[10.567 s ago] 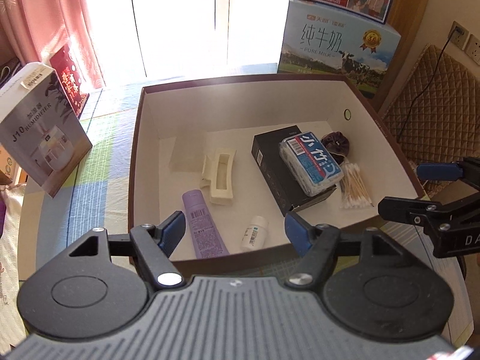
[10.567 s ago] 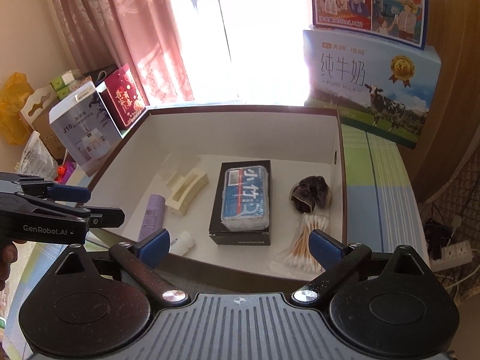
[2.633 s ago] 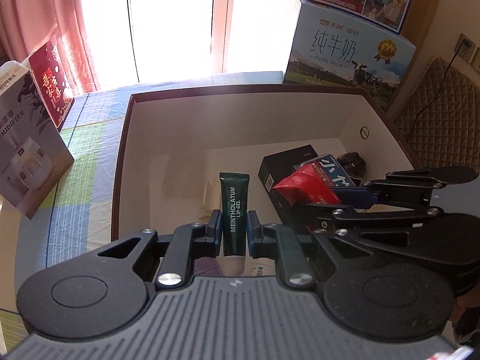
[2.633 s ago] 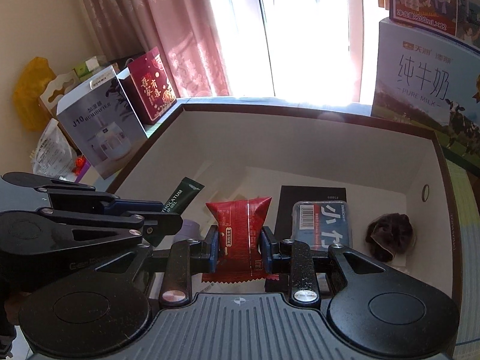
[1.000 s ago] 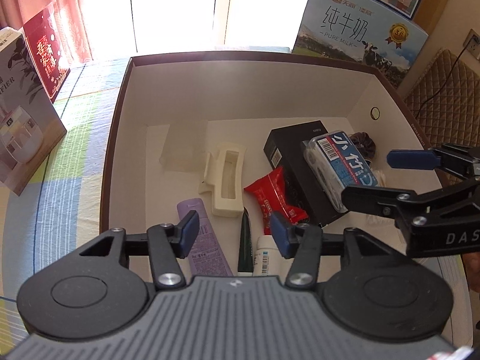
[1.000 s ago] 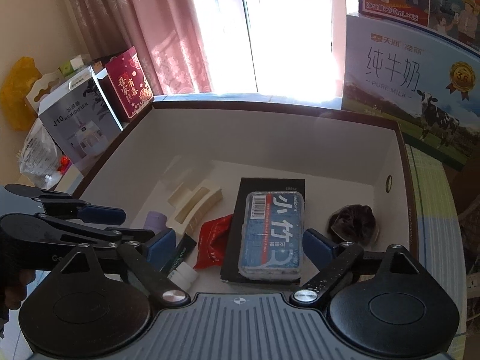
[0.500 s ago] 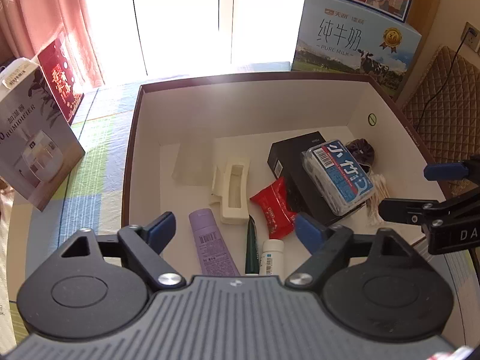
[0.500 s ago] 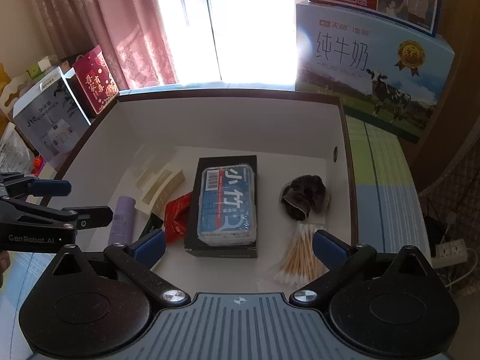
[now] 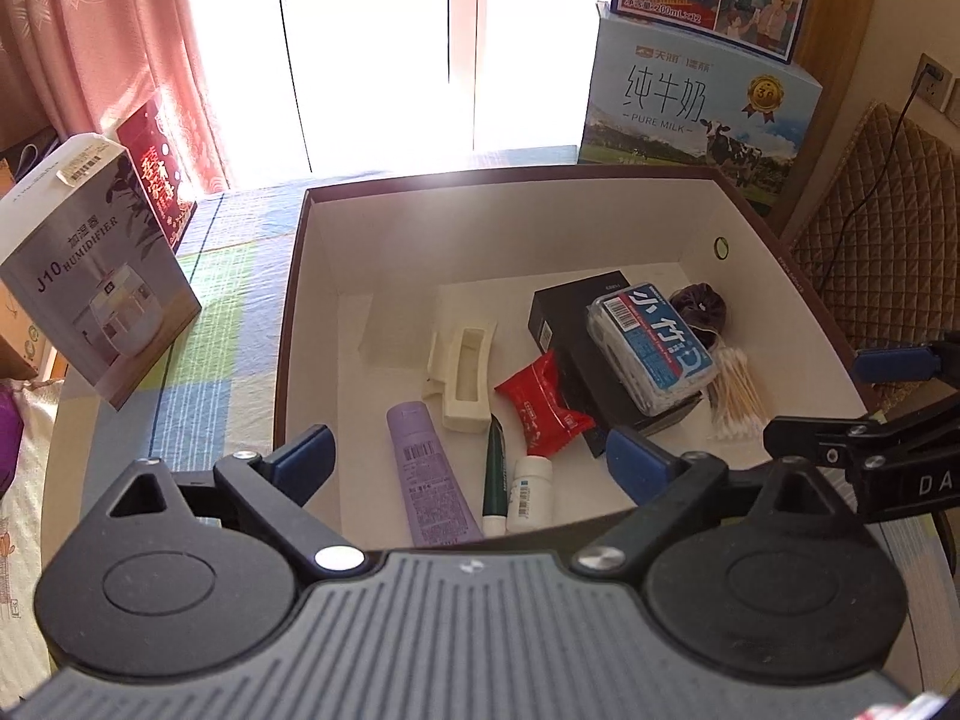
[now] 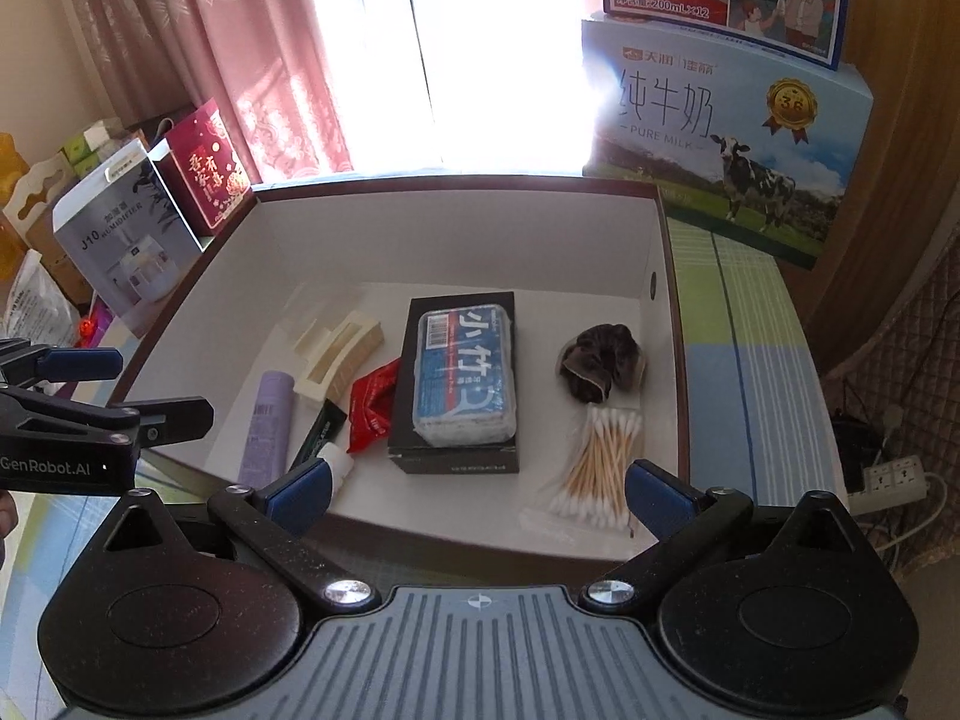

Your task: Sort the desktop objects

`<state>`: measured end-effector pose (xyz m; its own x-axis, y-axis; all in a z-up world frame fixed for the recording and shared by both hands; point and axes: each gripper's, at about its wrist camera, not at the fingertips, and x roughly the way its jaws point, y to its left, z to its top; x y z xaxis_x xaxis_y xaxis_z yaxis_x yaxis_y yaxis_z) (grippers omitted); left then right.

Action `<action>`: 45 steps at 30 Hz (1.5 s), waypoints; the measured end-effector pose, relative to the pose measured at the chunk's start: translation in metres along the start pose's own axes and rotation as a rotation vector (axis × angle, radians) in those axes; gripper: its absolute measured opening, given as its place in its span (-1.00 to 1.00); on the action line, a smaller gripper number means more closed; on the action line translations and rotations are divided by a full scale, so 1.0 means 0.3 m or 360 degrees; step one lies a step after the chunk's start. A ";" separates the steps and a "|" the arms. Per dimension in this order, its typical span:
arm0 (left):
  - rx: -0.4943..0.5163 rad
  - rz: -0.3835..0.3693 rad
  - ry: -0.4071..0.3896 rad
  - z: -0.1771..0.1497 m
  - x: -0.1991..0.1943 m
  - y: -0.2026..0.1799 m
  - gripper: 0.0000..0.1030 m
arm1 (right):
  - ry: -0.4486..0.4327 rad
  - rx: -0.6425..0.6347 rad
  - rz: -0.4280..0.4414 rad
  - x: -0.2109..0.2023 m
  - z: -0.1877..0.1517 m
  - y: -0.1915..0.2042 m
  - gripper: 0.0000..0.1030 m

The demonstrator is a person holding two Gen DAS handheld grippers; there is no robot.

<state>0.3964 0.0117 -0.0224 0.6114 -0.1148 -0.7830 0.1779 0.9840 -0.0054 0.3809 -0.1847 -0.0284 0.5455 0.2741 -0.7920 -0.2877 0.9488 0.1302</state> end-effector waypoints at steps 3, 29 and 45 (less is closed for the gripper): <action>0.0002 0.0016 -0.0016 -0.016 -0.033 -0.007 0.87 | -0.0015 0.0003 0.0003 -0.030 -0.017 0.006 0.96; -0.0022 0.0142 -0.0195 -0.178 -0.351 -0.073 0.92 | -0.0185 -0.0046 0.0009 -0.307 -0.172 0.062 0.96; -0.0095 0.0191 -0.0275 -0.265 -0.516 -0.111 0.93 | -0.0266 -0.0103 0.0047 -0.454 -0.284 0.070 0.97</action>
<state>0.2345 0.0076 0.0494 0.7494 -0.0130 -0.6620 0.0530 0.9978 0.0405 0.2336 -0.2156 0.0314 0.6577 0.3289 -0.6776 -0.3525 0.9294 0.1089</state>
